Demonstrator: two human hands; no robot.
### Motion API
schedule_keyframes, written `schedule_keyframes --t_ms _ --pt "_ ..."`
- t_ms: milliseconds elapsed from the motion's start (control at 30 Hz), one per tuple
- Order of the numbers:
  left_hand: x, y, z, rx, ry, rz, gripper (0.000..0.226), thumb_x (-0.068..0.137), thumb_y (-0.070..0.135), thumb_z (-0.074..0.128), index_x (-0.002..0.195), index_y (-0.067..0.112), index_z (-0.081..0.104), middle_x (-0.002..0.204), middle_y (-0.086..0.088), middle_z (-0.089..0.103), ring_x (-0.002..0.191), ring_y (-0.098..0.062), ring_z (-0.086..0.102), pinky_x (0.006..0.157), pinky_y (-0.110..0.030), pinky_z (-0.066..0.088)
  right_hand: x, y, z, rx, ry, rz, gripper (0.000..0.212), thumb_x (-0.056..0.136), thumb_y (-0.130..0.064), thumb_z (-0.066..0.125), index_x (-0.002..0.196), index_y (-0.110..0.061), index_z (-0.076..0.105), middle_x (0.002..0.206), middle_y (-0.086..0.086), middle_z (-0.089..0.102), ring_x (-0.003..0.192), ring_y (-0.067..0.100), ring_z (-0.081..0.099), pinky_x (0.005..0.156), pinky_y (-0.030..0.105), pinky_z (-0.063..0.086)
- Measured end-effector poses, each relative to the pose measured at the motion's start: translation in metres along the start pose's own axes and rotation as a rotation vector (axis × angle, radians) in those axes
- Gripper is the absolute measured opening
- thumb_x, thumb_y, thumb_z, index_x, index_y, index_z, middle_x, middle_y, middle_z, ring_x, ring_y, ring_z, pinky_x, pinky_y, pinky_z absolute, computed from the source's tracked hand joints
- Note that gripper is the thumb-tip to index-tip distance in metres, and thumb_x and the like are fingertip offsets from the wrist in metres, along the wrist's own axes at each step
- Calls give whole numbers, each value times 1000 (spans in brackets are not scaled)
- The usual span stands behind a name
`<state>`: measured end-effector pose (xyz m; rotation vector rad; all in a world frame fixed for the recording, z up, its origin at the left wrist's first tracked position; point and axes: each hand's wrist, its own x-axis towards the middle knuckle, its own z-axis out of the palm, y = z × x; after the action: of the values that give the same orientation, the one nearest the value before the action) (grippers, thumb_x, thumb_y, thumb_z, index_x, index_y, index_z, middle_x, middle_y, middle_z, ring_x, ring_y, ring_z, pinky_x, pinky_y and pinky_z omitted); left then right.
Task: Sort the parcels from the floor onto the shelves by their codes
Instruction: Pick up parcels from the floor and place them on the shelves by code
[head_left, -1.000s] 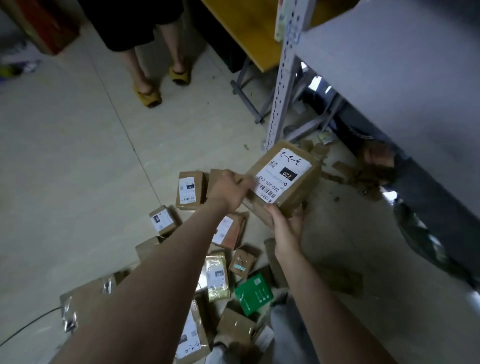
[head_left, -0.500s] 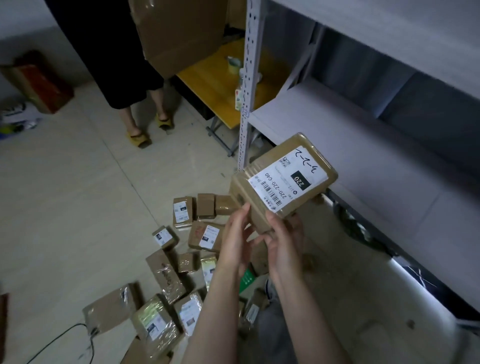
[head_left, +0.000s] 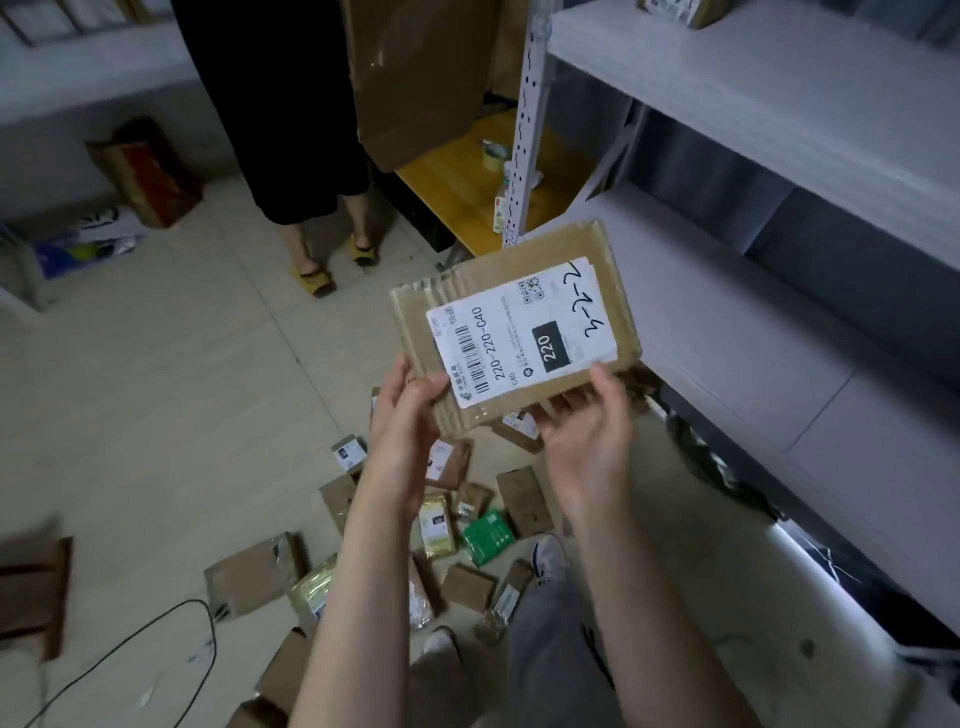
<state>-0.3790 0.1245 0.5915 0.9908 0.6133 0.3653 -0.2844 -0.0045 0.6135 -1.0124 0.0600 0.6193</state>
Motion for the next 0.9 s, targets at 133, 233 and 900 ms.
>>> schedule_keyframes --t_ms 133,233,900 --pt "-19 40 -19 137 19 158 97 62 42 70 145 2 39 126 -21 62 103 -30 67 75 -31 54 -5 -38 -7 73 -120 -27 39 81 -38 50 104 -16 72 100 8 74 102 26 64 92 40 47" --pt "-27 70 -14 167 3 239 97 62 44 69 145 3 38 129 -21 59 102 -29 67 73 -31 54 -11 -52 -10 -41 -219 -65 30 81 -33 61 101 -16 76 105 9 73 100 24 68 82 37 54" --pt "-37 125 53 -35 55 403 115 58 39 77 153 8 18 137 -13 57 117 -21 64 110 -43 42 -42 -104 -7 -445 -356 -295 74 62 -44 72 129 -20 51 115 5 68 105 30 60 89 51 48"
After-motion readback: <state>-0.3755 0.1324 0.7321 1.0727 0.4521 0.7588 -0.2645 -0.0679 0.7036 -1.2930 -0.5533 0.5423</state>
